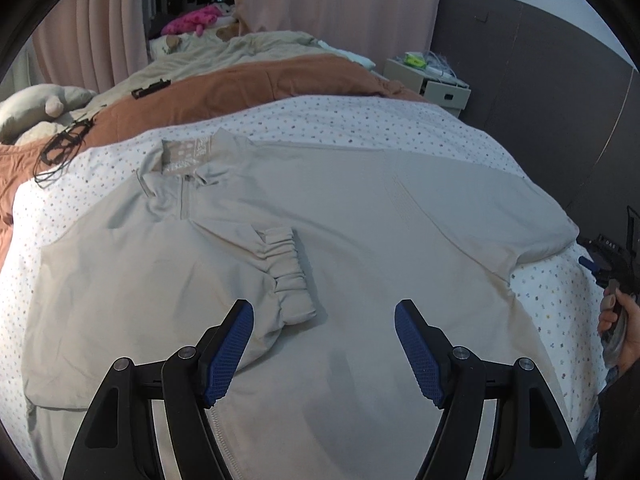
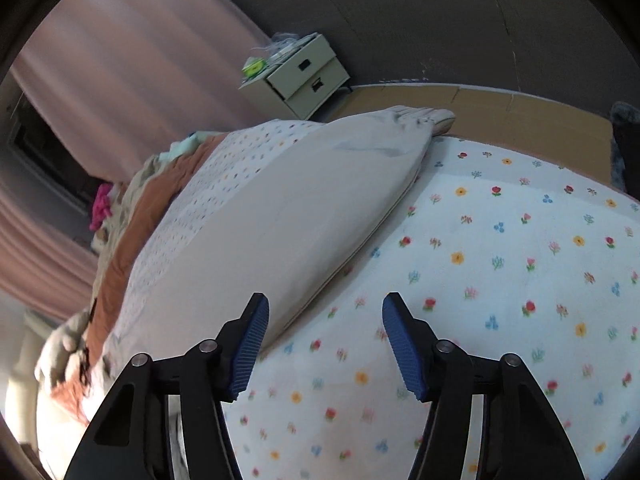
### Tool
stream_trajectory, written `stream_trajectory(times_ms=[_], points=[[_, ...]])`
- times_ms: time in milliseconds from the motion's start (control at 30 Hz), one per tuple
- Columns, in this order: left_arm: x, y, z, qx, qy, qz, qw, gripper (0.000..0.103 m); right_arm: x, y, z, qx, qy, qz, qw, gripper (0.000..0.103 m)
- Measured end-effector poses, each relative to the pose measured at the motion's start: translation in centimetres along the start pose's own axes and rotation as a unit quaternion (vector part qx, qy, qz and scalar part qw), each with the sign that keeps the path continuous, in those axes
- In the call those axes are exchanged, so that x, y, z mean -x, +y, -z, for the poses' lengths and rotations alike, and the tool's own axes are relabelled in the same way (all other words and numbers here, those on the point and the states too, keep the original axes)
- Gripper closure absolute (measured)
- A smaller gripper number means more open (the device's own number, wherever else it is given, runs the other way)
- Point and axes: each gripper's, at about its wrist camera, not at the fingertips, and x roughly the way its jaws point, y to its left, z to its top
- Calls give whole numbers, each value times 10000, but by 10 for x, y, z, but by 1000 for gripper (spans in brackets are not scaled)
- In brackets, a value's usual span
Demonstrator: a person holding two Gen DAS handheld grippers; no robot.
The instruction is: Fold large clothes
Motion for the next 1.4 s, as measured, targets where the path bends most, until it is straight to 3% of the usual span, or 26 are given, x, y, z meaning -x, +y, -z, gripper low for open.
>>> stream_trajectory(times_ms=[200,367,433,467,533,700,967,1400], points=[[-25,8,6,43,173,-68,9998,28,-27,-7,-10,-169,11,158,9997,59],[-41,15,14,115,349,-115,9993,29,-38,-15,-18,-290,-77,121,9995,64],[-40,19,16,152,357,-104,9992,29,-42,-14,-23,-238,-66,213,9995,81],[-39,21,17,160,342,-103,9992,29,-44,-15,-26,-221,-15,261,9994,96],[-35,24,20,164,313,-124,9993,29,-41,-14,-30,-235,8,152,9996,99],[-20,40,23,236,232,-212,9992,29,-7,16,-40,312,-380,39,9988,99],[19,68,29,521,65,-236,9983,29,48,109,-56,1186,-674,-406,9898,100],[89,133,51,1006,-303,-359,9938,29,120,264,-18,2344,-798,-1188,9616,100]])
